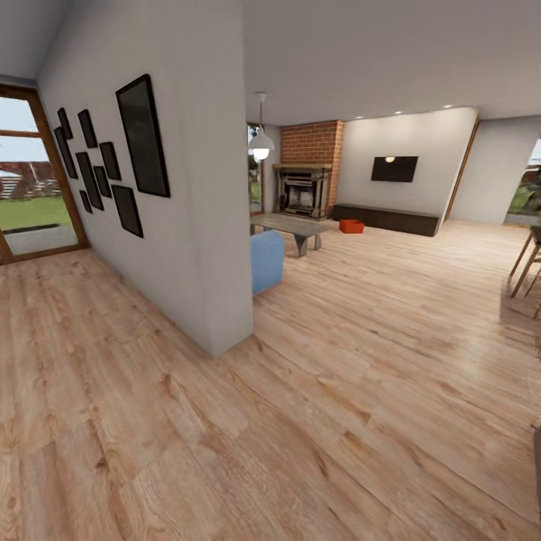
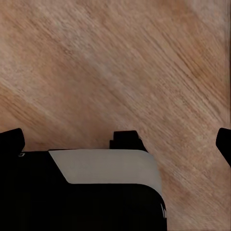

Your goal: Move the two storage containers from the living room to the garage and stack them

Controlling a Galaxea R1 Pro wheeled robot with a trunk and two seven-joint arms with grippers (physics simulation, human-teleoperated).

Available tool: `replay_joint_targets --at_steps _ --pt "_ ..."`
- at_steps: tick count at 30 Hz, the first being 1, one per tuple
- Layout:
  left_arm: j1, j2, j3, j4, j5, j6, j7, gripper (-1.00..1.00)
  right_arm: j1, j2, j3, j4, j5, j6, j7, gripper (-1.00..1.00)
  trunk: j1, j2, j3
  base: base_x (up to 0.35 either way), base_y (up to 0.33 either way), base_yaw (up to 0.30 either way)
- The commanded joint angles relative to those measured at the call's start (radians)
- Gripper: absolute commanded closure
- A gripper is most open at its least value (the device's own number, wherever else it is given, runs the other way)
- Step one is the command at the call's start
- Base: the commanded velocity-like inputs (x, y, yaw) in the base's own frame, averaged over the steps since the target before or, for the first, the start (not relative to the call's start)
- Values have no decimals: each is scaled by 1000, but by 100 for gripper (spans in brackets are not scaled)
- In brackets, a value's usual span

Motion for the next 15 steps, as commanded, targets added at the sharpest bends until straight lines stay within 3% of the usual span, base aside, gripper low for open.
replay_joint_targets --at_steps 1,15 --pt "0 0 -8 0 10 4 -3 -100 -1 1 8 3 -9 -5 0 -100 1 0 -1 322 0 -247" --pt "0 0 -8 0 10 4 -3 -100 -1 1 8 3 -9 -5 0 -100 1 0 -1 322 0 -248"
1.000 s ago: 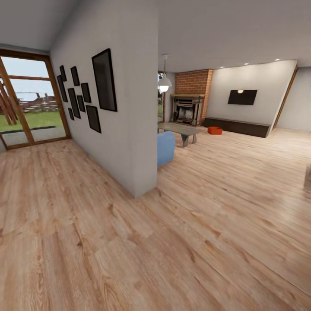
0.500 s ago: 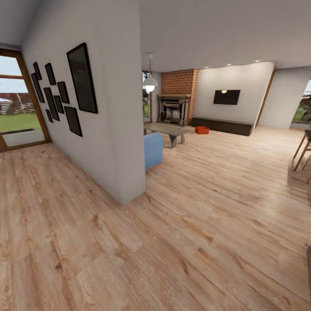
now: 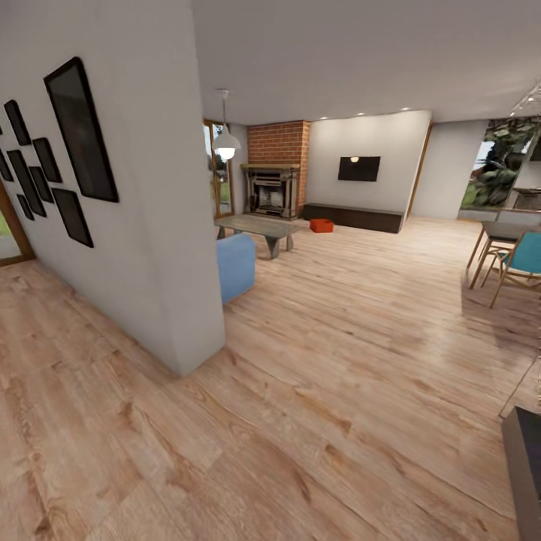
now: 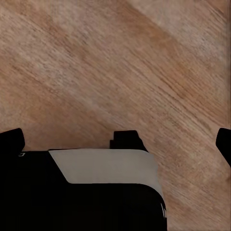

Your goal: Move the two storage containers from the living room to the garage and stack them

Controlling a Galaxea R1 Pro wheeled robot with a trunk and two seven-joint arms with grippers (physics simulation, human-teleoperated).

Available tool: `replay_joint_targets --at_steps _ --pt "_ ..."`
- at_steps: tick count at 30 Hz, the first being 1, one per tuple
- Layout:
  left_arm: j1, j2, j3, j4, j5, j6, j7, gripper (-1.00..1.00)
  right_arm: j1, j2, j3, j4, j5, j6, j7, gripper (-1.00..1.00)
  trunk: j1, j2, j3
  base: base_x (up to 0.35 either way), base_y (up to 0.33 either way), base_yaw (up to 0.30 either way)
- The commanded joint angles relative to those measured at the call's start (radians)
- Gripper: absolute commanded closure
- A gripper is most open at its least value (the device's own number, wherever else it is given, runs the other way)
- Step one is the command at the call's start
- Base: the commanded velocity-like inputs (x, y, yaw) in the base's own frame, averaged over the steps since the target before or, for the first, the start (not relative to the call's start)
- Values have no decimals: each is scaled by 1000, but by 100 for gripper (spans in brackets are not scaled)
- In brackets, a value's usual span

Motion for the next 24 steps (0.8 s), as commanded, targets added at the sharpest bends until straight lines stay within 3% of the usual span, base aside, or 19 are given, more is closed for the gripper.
replay_joint_targets --at_steps 1,24 --pt "0 0 -8 0 10 4 -3 -100 -2 1 8 3 -9 -5 0 -100 1 0 -1 322 0 -248" --pt "-1 0 -8 0 10 4 -3 -100 -2 1 8 3 -9 -5 0 -100 1 0 -1 322 0 -248"
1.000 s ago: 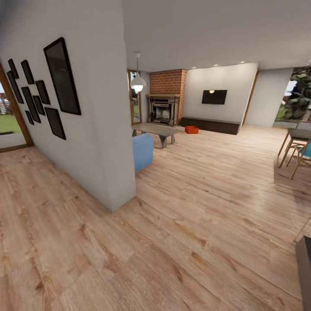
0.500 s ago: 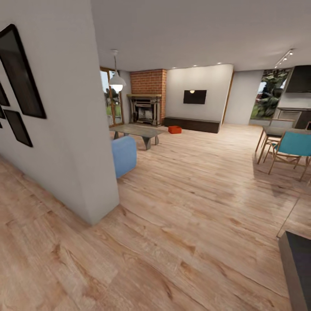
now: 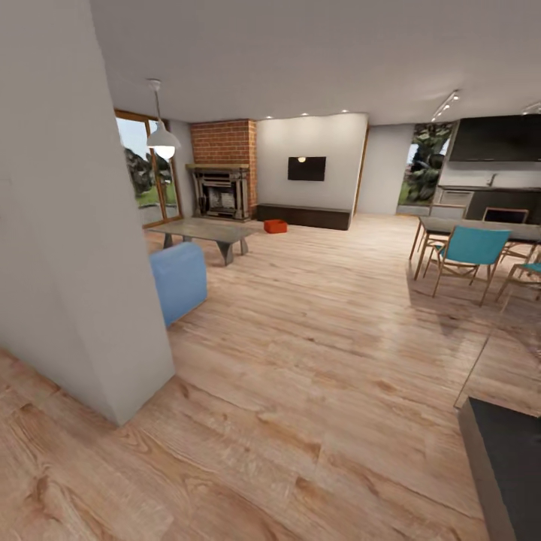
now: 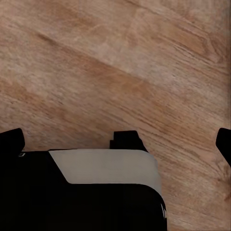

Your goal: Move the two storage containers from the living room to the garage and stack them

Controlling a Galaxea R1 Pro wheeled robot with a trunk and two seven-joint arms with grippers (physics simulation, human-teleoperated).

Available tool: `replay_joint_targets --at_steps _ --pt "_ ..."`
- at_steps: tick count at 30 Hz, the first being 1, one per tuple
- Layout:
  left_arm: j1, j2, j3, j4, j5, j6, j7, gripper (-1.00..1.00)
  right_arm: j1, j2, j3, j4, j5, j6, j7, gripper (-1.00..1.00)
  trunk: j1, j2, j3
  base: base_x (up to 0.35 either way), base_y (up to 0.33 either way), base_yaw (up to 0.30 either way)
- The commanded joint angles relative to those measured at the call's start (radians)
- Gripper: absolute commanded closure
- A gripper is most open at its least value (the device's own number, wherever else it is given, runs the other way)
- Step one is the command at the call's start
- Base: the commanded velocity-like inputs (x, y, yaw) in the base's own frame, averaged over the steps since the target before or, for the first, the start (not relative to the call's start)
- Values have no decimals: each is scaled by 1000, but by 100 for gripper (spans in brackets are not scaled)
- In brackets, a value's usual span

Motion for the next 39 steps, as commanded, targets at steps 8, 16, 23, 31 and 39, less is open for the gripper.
replay_joint_targets --at_steps 8,16,23,31,39 --pt "-1 0 -8 0 10 4 -3 -100 -1 1 8 3 -9 -5 0 -100 1 0 -1 322 0 -248" --pt "0 0 -8 0 10 4 -3 -100 -1 1 8 3 -9 -5 0 -100 1 0 -1 322 0 -206" --pt "0 0 -8 0 10 4 -3 -100 -1 1 8 3 -9 -5 0 -100 1 0 -1 322 0 -14" --pt "0 0 -8 0 10 4 -2 -100 -1 1 8 3 -9 -5 0 -100 1 0 -1 322 0 0" --pt "0 0 -8 0 10 4 -3 -100 -1 1 8 3 -11 -4 -2 -100 1 0 -1 322 0 0"
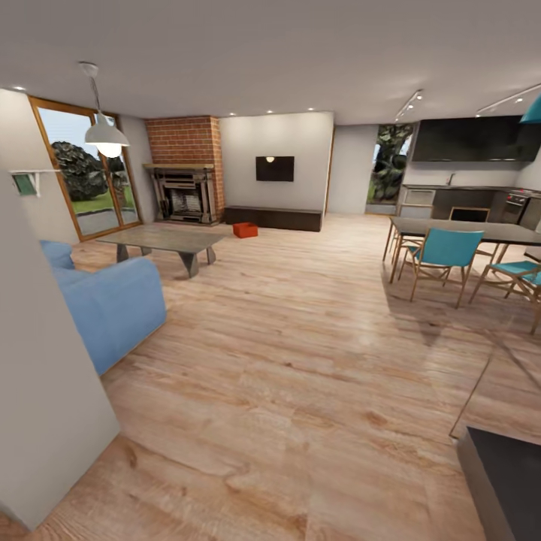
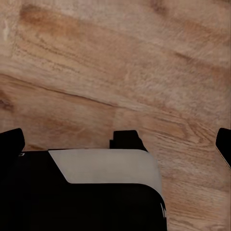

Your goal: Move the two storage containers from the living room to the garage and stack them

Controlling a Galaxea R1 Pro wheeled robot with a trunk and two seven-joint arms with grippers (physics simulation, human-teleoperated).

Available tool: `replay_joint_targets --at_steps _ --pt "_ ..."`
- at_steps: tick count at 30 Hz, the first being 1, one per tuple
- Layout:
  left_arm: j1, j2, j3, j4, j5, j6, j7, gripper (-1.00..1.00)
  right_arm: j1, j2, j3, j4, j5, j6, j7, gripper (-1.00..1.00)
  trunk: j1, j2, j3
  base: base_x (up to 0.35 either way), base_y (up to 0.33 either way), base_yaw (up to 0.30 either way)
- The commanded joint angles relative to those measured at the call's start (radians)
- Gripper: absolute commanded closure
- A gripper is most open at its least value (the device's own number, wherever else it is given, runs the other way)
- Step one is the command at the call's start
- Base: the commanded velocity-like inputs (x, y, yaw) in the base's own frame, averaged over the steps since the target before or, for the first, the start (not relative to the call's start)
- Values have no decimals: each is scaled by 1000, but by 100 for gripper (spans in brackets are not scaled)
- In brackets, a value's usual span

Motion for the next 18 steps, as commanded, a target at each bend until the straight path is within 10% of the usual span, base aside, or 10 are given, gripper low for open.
replay_joint_targets --at_steps 1,18 --pt "-1 0 -8 0 10 4 -3 -100 -1 1 8 3 -9 -5 -1 -100 1 0 -1 322 0 0" --pt "-1 2 -8 0 10 4 -2 -100 -1 -1 8 3 -8 -5 -1 -100 1 0 -1 322 0 0"
